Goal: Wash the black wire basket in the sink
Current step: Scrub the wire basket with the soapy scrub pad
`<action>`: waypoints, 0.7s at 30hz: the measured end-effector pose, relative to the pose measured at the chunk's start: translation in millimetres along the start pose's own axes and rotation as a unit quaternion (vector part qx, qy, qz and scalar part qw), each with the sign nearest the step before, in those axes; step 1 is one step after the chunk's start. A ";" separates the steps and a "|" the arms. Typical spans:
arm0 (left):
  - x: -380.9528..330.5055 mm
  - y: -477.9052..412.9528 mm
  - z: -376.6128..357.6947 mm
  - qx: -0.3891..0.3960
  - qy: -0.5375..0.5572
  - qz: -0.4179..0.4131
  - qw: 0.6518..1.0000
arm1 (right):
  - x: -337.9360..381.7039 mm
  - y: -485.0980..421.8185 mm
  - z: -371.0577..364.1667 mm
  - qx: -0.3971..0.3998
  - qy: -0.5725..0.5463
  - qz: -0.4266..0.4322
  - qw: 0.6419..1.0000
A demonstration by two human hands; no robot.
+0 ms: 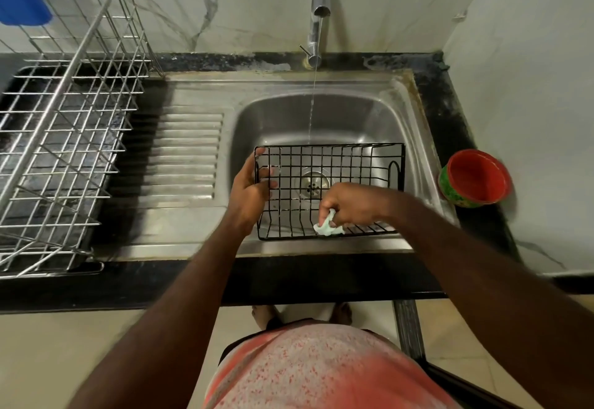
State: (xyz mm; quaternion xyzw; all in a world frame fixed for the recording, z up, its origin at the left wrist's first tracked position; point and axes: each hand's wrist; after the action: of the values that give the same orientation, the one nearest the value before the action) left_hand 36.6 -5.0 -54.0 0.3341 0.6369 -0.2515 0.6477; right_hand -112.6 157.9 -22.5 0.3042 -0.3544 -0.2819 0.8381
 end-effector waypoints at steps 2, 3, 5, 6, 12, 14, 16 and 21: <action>1.6 -1.0 2.3 0.010 0.002 -0.001 1.000 | -3.6 -0.5 4.6 -0.009 -0.033 -0.009 0.999; 2.4 -1.5 3.3 0.016 0.003 -0.001 1.000 | -4.7 -5.3 3.2 -0.049 -0.033 -0.016 0.998; 2.4 -2.4 4.6 0.023 0.005 0.002 1.000 | -5.0 -17.2 -6.7 -0.145 0.000 -0.028 0.989; 2.0 -2.7 5.1 0.025 0.007 0.005 1.000 | -4.5 -22.0 -14.0 -0.169 0.017 -0.034 0.985; -2.4 -2.6 6.6 0.033 0.014 0.010 0.999 | -4.7 -17.1 -16.0 -0.079 0.055 -0.024 0.995; -2.4 -1.4 7.3 0.039 0.017 0.007 0.999 | -7.5 -5.7 1.6 0.018 -0.008 -0.034 0.999; -1.5 -1.7 8.2 0.045 0.019 0.005 0.999 | -13.5 -2.4 10.3 0.034 -0.028 -0.052 0.998; -0.4 -2.6 8.3 0.043 0.011 0.000 0.999 | -21.8 -17.5 -12.0 -0.162 0.084 -0.122 0.976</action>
State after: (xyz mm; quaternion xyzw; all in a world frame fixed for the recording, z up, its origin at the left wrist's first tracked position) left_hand 40.1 -13.0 -54.2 0.3644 0.6328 -0.2743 0.6258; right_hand -120.7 165.1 -50.9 0.2280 -0.1925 -0.4087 0.8625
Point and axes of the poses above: each hand's wrist, its own y-axis away from the middle knuckle, its own z-axis out of the back of the hand, x = y × z, and after that the axes turned 11 degrees about -z, right-handed
